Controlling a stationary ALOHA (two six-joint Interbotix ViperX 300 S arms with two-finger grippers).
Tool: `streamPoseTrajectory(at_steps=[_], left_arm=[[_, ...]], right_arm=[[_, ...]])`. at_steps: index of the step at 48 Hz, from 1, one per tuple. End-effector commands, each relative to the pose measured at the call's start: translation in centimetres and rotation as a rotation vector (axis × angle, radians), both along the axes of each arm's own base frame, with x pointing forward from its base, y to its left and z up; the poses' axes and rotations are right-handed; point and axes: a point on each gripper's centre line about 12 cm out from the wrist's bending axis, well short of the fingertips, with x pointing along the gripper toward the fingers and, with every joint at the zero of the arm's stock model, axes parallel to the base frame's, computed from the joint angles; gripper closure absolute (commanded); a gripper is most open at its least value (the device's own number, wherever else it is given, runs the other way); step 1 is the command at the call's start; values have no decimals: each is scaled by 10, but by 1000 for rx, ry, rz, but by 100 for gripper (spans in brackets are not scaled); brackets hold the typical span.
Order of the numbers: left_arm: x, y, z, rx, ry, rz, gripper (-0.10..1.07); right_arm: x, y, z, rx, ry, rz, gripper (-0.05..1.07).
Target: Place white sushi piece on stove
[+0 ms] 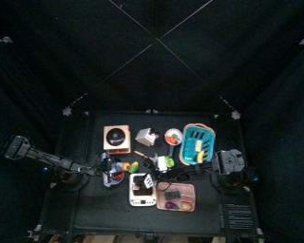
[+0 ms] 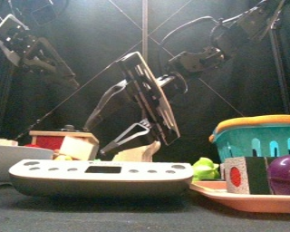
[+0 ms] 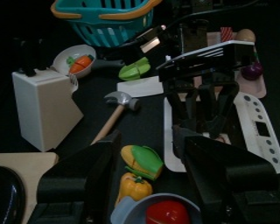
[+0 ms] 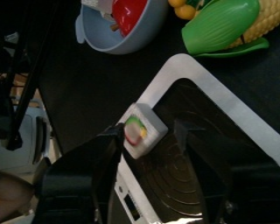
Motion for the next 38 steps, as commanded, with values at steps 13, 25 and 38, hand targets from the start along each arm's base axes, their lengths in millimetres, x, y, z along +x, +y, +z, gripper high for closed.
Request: streamPoseTrajectory(at_steps=[13, 25, 38], left_arm=[[2, 1, 4, 3, -12, 4, 11], [2, 0, 4, 2, -12, 2, 11], [2, 0, 4, 2, -12, 2, 11]], right_arm=[[3, -6, 21, -43, 46, -8, 12], [6, -6, 26, -81, 61, 8, 12], [5, -6, 28, -83, 68, 7, 12]])
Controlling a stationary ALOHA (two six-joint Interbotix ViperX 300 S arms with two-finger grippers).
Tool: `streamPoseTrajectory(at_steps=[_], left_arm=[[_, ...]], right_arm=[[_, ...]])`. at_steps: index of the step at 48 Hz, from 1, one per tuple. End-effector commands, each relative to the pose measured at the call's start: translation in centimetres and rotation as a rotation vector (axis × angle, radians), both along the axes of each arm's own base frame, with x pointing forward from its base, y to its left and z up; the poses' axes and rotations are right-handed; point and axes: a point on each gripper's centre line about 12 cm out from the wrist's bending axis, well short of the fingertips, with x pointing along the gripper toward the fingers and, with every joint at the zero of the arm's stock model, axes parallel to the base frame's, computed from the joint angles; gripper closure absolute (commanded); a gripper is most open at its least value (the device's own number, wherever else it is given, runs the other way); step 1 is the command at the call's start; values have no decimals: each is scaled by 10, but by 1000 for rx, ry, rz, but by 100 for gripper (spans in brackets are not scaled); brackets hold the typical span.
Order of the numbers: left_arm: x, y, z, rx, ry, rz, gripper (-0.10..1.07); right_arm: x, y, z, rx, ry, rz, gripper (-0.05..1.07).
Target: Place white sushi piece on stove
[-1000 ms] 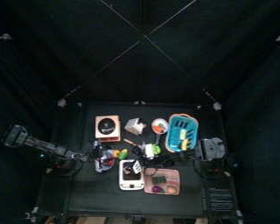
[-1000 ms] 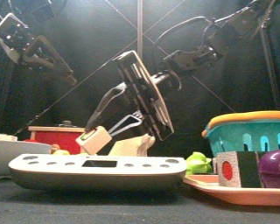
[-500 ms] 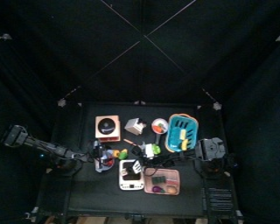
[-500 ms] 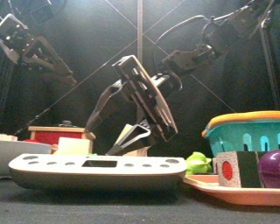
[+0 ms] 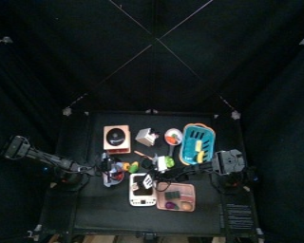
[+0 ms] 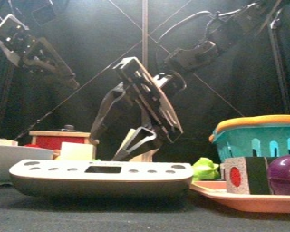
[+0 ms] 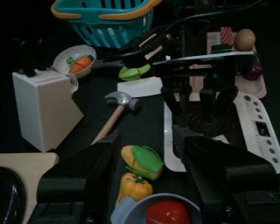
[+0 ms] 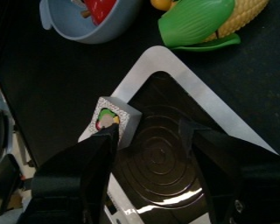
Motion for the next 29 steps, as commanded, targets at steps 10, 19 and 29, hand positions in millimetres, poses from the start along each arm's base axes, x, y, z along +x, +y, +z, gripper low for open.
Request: streamPoseTrajectory(at_steps=[10, 19, 29], left_arm=[[2, 0, 4, -1, -12, 4, 11], [2, 0, 4, -1, -13, 4, 11], [2, 0, 4, -2, -12, 4, 11]], right_arm=[[2, 0, 40, -8, -73, 3, 13], [-9, -2, 57, -31, -48, -3, 13], [-32, -3, 76, -44, -6, -19, 13]])
